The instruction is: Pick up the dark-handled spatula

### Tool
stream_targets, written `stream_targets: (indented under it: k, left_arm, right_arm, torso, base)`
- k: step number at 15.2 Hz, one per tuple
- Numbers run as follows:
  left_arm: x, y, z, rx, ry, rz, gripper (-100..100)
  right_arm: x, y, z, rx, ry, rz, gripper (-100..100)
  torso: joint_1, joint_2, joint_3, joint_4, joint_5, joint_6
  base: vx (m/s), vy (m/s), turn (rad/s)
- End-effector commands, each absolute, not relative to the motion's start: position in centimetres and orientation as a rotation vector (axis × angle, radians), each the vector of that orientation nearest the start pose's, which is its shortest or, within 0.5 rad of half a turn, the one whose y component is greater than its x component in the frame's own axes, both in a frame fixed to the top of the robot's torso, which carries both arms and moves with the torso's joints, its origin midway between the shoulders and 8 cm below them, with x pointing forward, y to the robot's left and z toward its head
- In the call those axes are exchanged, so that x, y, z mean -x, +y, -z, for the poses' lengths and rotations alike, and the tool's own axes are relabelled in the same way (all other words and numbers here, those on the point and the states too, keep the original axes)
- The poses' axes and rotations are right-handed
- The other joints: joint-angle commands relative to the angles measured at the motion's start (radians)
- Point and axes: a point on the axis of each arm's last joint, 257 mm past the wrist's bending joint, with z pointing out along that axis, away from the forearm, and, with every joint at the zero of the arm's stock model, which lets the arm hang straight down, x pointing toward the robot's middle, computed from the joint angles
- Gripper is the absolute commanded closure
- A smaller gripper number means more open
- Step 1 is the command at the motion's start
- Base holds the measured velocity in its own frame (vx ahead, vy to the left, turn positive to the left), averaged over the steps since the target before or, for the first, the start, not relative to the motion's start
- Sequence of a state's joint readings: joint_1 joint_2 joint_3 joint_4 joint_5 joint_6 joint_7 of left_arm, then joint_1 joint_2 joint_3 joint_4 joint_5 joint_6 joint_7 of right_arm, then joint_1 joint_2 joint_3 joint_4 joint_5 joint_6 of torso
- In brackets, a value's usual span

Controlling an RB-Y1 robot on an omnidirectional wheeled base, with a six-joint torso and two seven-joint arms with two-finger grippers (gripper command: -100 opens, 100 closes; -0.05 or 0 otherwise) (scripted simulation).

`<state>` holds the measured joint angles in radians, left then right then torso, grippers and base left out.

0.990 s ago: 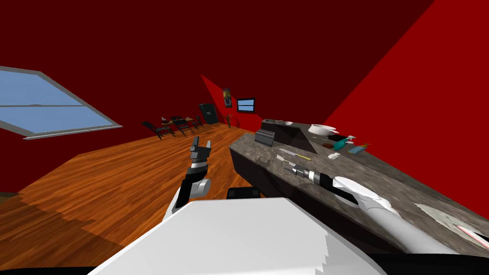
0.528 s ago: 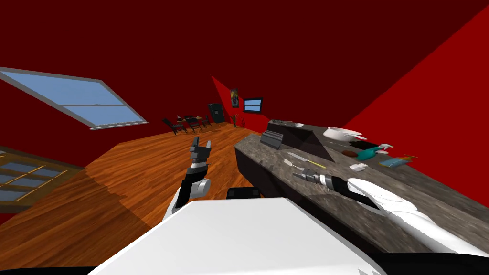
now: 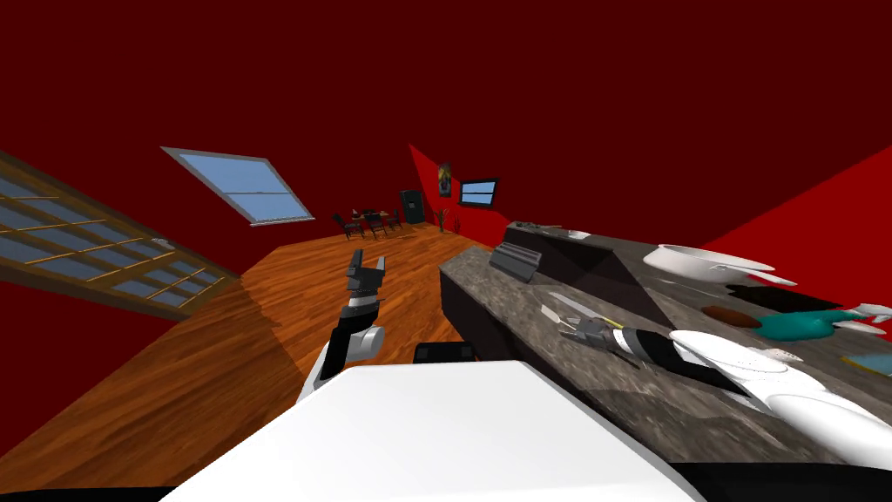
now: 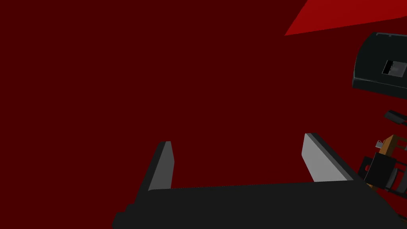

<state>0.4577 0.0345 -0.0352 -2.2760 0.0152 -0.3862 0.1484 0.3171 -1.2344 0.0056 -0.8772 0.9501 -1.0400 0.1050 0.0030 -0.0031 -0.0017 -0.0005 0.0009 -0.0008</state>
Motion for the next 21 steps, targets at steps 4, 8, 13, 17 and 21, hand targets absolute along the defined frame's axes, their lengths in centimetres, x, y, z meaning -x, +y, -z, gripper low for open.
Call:
stream_targets:
  k: [4,8,13,17,21]
  left_arm:
    - [-36.8,26.4,-1.4,0.774,0.647,1.478,0]
    - [-36.8,26.4,-1.4,0.774,0.647,1.478,0]
    - [-36.8,26.4,-1.4,0.774,0.647,1.478,0]
    - [-36.8,26.4,-1.4,0.774,0.647,1.478,0]
    - [-36.8,26.4,-1.4,0.774,0.647,1.479,0]
  right_arm:
    - [-20.1,-65.0,33.6,0.658,2.574,-0.066,-100]
    - [-15.3,-68.3,33.5,0.677,2.709,-0.014,-100]
    - [-10.4,-70.7,33.4,0.683,2.837,0.018,-100]
    - [-5.9,-72.3,33.1,0.681,2.952,0.031,-100]
    - [-3.0,-73.3,32.8,0.679,3.029,0.037,-100]
  torso:
    - [0.0,0.002,0.001,0.0,0.0,0.0]
    - [-0.001,0.003,0.002,0.001,0.0,0.0]
    - [-0.001,0.003,0.002,0.001,0.0,0.0]
    - [-0.001,0.002,0.001,0.001,0.0,0.001]
    - [-0.001,0.004,0.002,0.001,-0.001,0.0]
  base:
    - [0.026,0.016,0.18]
    - [0.022,0.017,0.226]
    - [0.021,0.015,0.174]
    - [0.025,0.012,0.195]
    - [0.012,0.009,0.125]
